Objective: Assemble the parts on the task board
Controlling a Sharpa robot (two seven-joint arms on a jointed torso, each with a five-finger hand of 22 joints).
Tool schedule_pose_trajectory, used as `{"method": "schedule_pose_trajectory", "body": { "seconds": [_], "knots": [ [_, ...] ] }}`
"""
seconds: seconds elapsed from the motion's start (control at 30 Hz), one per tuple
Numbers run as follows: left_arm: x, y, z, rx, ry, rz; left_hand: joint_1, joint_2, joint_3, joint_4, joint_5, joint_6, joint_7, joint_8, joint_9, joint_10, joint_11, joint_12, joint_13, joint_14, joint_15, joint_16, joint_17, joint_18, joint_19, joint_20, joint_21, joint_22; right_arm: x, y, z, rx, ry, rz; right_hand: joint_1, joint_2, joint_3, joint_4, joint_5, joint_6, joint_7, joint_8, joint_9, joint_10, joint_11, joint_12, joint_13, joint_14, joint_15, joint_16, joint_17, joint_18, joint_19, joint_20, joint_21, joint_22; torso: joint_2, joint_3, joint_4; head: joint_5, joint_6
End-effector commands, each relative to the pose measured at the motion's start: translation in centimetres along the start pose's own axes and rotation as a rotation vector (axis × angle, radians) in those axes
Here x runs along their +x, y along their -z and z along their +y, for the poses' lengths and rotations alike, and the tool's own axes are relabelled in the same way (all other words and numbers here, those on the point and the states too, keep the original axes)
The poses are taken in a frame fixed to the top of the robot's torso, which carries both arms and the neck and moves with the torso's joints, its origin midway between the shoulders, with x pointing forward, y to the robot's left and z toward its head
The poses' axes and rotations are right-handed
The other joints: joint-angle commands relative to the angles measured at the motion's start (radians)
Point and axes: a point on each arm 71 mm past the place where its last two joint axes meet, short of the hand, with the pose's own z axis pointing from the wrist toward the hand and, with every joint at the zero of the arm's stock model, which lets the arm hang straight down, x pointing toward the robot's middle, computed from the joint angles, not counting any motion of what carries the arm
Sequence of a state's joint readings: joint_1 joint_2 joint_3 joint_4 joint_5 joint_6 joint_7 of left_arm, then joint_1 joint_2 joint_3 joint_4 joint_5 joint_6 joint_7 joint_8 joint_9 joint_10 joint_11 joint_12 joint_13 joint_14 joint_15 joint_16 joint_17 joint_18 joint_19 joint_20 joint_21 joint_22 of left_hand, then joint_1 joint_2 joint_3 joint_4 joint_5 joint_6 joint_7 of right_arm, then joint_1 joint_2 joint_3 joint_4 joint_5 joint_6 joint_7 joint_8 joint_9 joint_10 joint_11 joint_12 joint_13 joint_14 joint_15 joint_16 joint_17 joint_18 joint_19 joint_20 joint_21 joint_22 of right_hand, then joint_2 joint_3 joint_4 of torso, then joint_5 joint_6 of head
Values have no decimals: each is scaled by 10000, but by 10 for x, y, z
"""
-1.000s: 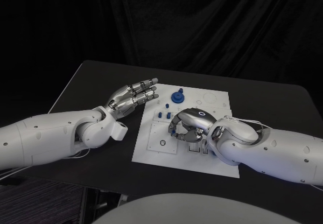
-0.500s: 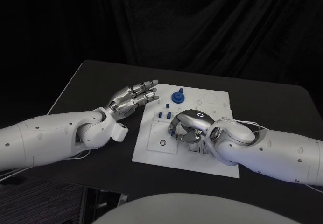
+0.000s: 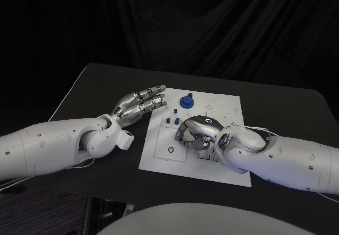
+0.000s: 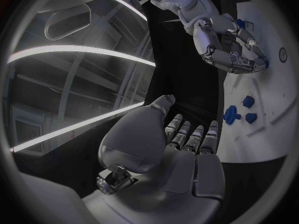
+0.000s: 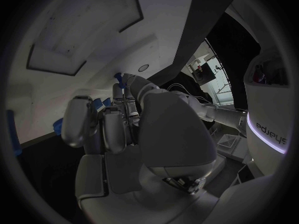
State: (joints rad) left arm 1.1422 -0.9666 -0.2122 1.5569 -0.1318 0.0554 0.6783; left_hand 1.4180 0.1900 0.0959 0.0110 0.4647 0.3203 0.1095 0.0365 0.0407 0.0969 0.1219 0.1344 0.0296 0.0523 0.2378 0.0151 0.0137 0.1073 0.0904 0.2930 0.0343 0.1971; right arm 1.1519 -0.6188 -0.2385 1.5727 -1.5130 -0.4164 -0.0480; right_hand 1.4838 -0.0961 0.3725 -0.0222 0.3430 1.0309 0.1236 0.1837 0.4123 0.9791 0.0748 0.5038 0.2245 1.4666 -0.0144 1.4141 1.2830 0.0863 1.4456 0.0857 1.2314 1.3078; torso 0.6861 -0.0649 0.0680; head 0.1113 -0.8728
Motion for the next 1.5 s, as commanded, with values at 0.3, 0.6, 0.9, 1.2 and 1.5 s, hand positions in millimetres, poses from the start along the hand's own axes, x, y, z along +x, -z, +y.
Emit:
{"method": "schedule_pose_trajectory", "body": {
  "seconds": [0.3,0.6,0.9,1.2,1.5],
  "knots": [
    [2,1,-4,724,176,135,-98,17,90,11,-4,70,176,75,18,-23,-81,42,8,67,-1,54,10,-96,75,19,65,12,5,1,-3,258,76,473,91,33,-24,-40,-208,-233,102,-178,16,29,-53,-131,-31,186,41,-93,-162,-72,-61,41,-250,1570,-9,-1,-17,15,2],
    [1,1,-3,693,189,135,-98,17,90,11,-4,70,176,75,18,-23,-81,42,8,67,-1,54,10,-96,75,19,65,12,7,1,-4,289,93,714,-153,-259,-201,152,-466,-808,342,-535,-12,-1142,317,-477,-102,-25,360,-286,-472,33,-363,296,-883,1391,-2,0,-6,-6,2],
    [1,1,-2,669,203,142,-101,14,105,10,-5,79,192,78,19,-34,-83,37,6,61,0,53,8,-100,79,19,66,5,6,3,-5,268,86,697,-40,-450,-692,375,-936,-2331,271,-1197,-586,-3231,724,-144,115,-400,733,-450,-863,212,-815,690,-1756,1154,-3,3,-9,-20,2],
    [0,2,-1,644,193,111,-102,13,110,9,-4,104,192,81,23,-36,-82,36,5,61,0,54,8,-101,72,19,63,-10,0,12,-6,195,2,196,133,-426,-1113,562,-983,-2422,259,-1124,-844,-3979,831,248,189,-585,838,-503,-1073,267,-973,806,-2020,1092,1,4,-8,-45,2],
    [-2,5,-2,639,139,15,-104,12,116,9,-4,139,195,87,27,-36,-81,41,6,53,0,51,6,-104,62,18,58,-32,-44,24,-12,359,447,-519,164,-358,-1321,788,-687,-2191,289,-1035,-975,-4090,823,657,215,-531,840,-386,-982,247,-901,825,-1875,1138,-4,3,-6,-157,2]
  ]
}}
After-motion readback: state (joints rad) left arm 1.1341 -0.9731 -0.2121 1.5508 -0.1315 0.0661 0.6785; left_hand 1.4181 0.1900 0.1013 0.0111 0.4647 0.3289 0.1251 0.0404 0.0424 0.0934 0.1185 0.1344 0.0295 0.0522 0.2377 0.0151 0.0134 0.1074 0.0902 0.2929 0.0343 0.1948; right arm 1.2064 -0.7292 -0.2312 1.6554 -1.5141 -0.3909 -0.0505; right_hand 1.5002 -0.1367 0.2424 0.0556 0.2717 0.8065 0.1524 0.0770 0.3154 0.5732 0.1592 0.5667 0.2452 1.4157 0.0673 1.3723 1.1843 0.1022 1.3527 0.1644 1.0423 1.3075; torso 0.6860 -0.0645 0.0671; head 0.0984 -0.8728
